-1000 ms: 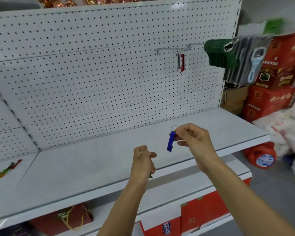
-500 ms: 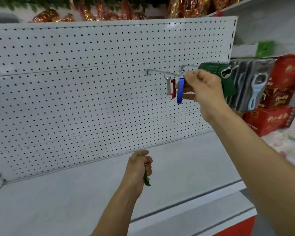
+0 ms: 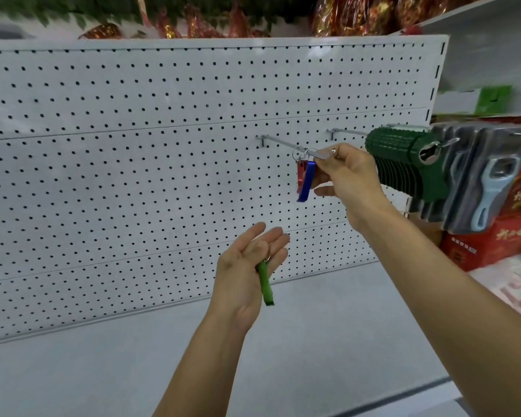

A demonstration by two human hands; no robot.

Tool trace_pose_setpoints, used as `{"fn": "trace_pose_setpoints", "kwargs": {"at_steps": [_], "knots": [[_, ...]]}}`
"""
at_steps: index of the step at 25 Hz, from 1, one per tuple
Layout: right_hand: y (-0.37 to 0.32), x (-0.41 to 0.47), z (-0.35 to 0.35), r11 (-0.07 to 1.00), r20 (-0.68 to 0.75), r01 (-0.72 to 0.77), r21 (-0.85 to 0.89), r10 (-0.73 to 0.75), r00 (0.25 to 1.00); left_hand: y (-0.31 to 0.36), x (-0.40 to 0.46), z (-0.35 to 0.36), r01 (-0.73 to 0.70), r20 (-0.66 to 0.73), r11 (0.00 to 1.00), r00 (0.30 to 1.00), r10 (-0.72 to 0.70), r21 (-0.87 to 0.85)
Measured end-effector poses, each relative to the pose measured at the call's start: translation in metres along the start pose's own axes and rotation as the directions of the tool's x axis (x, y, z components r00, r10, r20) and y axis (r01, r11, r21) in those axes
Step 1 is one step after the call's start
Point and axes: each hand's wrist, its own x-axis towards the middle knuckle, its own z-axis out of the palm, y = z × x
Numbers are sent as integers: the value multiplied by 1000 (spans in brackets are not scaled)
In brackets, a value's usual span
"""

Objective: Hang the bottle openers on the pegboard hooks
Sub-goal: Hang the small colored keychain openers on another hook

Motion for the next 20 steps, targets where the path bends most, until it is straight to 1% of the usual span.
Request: {"fn": "trace_pose_setpoints", "kwargs": {"at_steps": [4,6,8,9,10,11,13,14,18,20], "knots": [[12,10,5,999,-10,15,44,-14,1000,6,11,11,-60,-17,996,998,59,-61],[20,5,5,997,-65,24,67,-19,998,6,12,16,-93,-38,993,995,91,-68],[32,-10,5,998,-113,39,54,-33,993,3,11,19,-132,-54,989,990,128,-65],[38,-20,6,999,-92,41,30,-38,995,2,10,21,-150,-60,987,987,147,-55],[44,-33,8,999,-31,31,-8,-32,999,0,9,23,-168,-69,985,984,165,-44],[48,-45,10,998,60,14,-55,-11,998,-1,7,25,-183,-77,983,981,180,-34],[51,-65,14,993,237,-12,-119,40,971,-5,0,31,-205,-84,979,975,204,-5],[51,-71,15,992,283,-18,-125,53,958,-6,-4,33,-215,-86,977,973,215,19],[40,-80,7,994,345,-79,-71,98,933,-12,-15,37,-279,-83,956,955,286,89],[36,-85,2,995,364,-86,-58,101,926,-15,-22,40,-316,-65,941,943,326,123]]}}
